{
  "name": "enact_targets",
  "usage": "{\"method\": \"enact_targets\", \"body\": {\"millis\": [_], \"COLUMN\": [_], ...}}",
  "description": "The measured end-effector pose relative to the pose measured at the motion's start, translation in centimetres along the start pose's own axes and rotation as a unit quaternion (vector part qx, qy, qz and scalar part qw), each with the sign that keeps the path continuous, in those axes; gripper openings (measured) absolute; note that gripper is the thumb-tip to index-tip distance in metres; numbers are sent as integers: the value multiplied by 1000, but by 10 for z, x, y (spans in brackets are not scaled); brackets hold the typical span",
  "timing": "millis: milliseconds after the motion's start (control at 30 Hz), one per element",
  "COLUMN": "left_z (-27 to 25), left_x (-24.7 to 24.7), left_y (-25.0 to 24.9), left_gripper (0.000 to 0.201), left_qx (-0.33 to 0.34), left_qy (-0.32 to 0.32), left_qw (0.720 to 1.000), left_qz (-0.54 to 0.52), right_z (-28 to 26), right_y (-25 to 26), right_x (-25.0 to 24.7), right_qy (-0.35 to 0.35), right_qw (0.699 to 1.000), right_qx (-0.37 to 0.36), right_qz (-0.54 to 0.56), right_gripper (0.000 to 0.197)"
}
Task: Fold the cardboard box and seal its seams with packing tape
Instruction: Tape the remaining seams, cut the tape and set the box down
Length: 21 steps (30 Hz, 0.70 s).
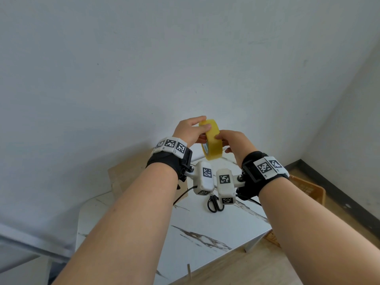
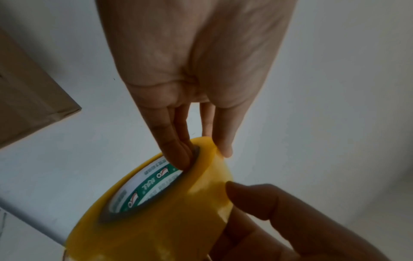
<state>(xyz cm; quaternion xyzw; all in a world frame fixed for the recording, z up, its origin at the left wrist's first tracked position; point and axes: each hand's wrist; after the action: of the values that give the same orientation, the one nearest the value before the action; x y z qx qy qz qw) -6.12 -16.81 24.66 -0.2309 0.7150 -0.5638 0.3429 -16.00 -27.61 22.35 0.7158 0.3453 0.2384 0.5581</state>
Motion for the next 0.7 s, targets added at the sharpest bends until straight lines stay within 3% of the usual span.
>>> {"method": "enact_targets", "body": {"millis": [367,700], "left_z": [9,2], "left_x": [-2,-4], "left_y": [8,2], "left_gripper": [45,52], "left_qx": [-47,-12], "left_qy": [-56,7], "left_qw": [994,1000], "left_qz": [-85,28], "right_z": [-10,-8], "right_y": [-16,-12], "right_x": [-2,2], "right_qy": [54,53], "right_qw": [998,995], "right_qx": [-45,-51], "right_qz": [6,65], "right_gripper": [32,32]}}
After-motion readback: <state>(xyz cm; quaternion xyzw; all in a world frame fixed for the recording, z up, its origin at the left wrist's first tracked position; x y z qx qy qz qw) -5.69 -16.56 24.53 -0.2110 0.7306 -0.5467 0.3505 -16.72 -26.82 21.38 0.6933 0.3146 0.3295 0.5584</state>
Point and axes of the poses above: each hand's wrist, its own z-axis towards the middle knuckle, its own x-axis out of the palm, y = z × x, and after that the axes turned 6 degrees about z, right-handed
